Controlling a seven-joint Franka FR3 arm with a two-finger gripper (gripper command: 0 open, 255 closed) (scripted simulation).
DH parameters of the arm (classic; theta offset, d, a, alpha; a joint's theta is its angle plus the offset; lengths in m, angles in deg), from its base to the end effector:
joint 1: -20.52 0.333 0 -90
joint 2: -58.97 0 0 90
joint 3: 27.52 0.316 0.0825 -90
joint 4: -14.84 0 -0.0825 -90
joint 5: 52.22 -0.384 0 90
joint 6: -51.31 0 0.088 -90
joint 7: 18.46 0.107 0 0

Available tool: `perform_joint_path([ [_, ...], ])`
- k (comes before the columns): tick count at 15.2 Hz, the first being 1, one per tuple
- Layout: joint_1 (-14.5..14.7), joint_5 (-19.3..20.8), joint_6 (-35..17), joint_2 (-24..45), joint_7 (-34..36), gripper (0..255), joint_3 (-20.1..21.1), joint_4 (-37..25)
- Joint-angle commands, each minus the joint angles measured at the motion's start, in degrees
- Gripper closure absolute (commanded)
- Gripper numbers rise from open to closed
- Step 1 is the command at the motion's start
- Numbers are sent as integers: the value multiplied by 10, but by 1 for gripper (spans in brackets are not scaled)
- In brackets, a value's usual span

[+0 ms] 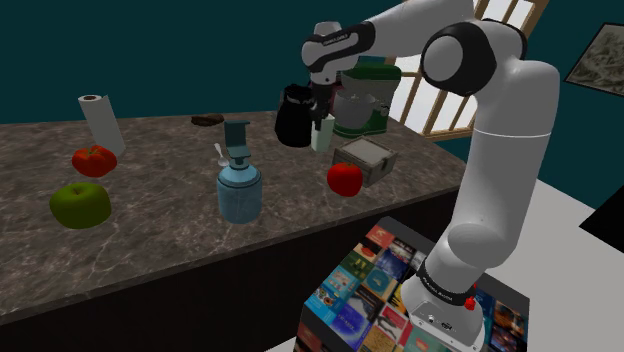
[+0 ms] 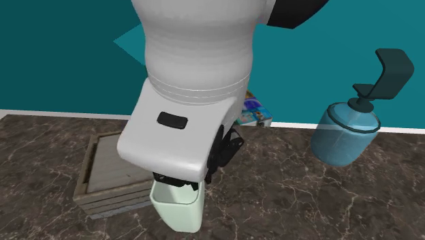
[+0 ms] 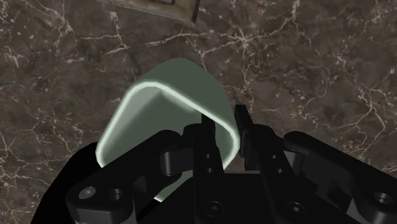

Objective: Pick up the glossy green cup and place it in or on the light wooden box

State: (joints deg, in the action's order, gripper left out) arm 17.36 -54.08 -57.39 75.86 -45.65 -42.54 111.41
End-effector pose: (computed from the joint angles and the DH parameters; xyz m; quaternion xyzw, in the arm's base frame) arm 0.6071 -0.1823 0.4259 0.9961 0.0767 -0.0423 0.0069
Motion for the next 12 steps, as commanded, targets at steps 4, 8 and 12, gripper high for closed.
perform_joint_path([
  [4,1,2,37,-8,1,255,-1,-28],
  [8,0,4,66,-13,1,255,-1,-54],
  [12,0,4,96,-15,1,255,-2,-82],
])
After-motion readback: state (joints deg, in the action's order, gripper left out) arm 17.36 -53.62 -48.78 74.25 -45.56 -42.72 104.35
